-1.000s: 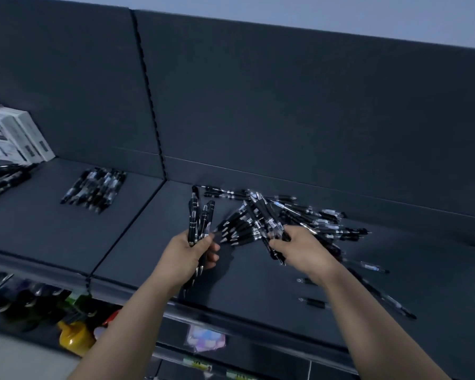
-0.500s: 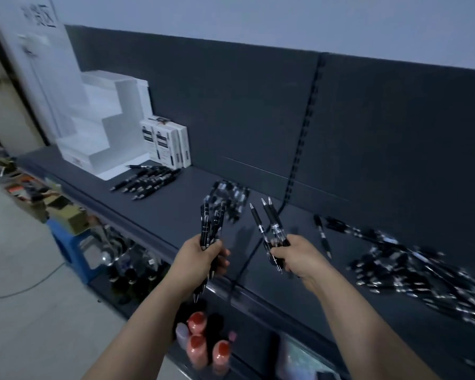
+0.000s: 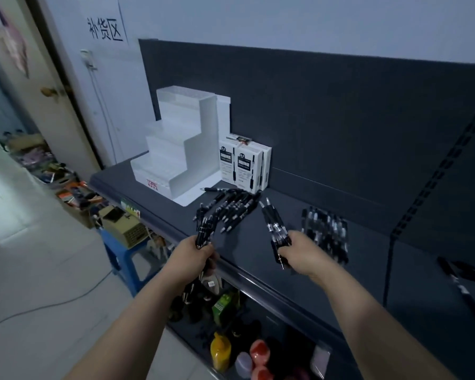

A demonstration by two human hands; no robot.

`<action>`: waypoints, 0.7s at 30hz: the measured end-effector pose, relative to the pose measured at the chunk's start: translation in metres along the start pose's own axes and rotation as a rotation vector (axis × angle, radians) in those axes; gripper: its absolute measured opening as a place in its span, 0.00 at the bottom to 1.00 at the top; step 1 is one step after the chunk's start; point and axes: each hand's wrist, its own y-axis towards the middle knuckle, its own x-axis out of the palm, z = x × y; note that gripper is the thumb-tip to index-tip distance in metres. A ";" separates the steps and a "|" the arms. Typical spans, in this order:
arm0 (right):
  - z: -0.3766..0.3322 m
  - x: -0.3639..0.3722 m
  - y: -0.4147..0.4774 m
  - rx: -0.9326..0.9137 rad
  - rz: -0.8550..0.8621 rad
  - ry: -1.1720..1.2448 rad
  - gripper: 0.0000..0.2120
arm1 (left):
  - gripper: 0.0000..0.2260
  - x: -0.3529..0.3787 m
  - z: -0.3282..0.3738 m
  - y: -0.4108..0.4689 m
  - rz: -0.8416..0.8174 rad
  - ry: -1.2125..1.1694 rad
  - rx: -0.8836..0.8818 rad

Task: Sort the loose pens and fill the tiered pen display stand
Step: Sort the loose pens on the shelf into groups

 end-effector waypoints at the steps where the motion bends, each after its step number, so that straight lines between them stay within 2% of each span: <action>1: -0.005 0.003 0.012 -0.027 0.015 -0.056 0.05 | 0.07 -0.006 0.000 0.012 0.003 -0.010 -0.007; 3: -0.015 0.008 0.034 -0.087 0.047 -0.221 0.04 | 0.06 -0.017 0.003 0.036 0.009 0.004 -0.013; 5: -0.027 0.009 0.055 -0.199 0.105 -0.518 0.02 | 0.07 -0.026 0.009 0.060 0.026 0.048 -0.011; 7: -0.041 0.008 0.074 -0.362 0.182 -0.767 0.09 | 0.06 -0.033 0.017 0.084 0.044 0.072 -0.009; 11: -0.057 0.008 0.125 -0.652 0.246 -1.023 0.17 | 0.06 -0.046 0.026 0.142 0.099 0.168 -0.001; 16: -0.060 0.023 0.181 -0.831 0.241 -1.153 0.14 | 0.06 -0.039 0.037 0.196 0.119 0.390 0.073; 19: -0.059 0.032 0.199 -0.857 0.183 -1.118 0.17 | 0.05 -0.033 0.038 0.218 0.117 0.561 0.116; 21: -0.060 0.034 0.207 -0.844 0.134 -1.058 0.19 | 0.08 -0.030 0.036 0.227 0.118 0.607 0.166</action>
